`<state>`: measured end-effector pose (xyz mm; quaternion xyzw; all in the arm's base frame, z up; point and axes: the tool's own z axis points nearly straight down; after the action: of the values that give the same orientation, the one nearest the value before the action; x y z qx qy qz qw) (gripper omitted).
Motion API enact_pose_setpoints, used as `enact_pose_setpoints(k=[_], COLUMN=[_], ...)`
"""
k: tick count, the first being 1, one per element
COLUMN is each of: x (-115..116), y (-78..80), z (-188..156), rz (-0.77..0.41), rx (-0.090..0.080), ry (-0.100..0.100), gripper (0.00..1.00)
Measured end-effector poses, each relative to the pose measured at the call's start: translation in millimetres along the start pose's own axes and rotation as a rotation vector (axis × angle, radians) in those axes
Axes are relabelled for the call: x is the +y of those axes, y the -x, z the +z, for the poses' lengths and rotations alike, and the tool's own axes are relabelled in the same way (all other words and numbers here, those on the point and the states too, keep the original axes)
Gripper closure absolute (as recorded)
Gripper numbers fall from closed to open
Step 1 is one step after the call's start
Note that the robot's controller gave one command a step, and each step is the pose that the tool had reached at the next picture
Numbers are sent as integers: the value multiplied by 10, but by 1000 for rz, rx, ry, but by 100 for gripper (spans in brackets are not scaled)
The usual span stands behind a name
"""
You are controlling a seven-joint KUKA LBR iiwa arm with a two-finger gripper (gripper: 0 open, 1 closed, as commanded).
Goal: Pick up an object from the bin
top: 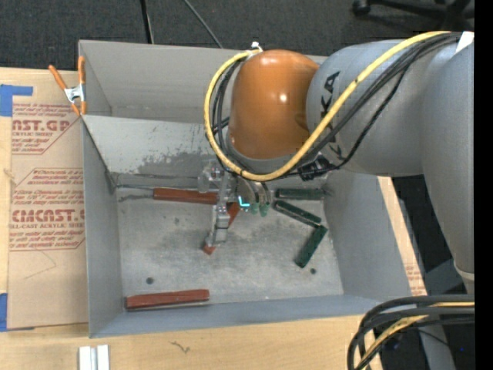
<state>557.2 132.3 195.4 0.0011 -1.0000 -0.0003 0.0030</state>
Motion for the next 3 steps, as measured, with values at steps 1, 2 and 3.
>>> enact_pose_setpoints(k=[1,2,3], x=[-198,-1660,-2377], y=[-532,-346,77], z=[1297,1182,1259], rz=[-27,-90,-136], rx=[1,-7,-6], ry=[0,-4,-3], gripper=[0,0,0])
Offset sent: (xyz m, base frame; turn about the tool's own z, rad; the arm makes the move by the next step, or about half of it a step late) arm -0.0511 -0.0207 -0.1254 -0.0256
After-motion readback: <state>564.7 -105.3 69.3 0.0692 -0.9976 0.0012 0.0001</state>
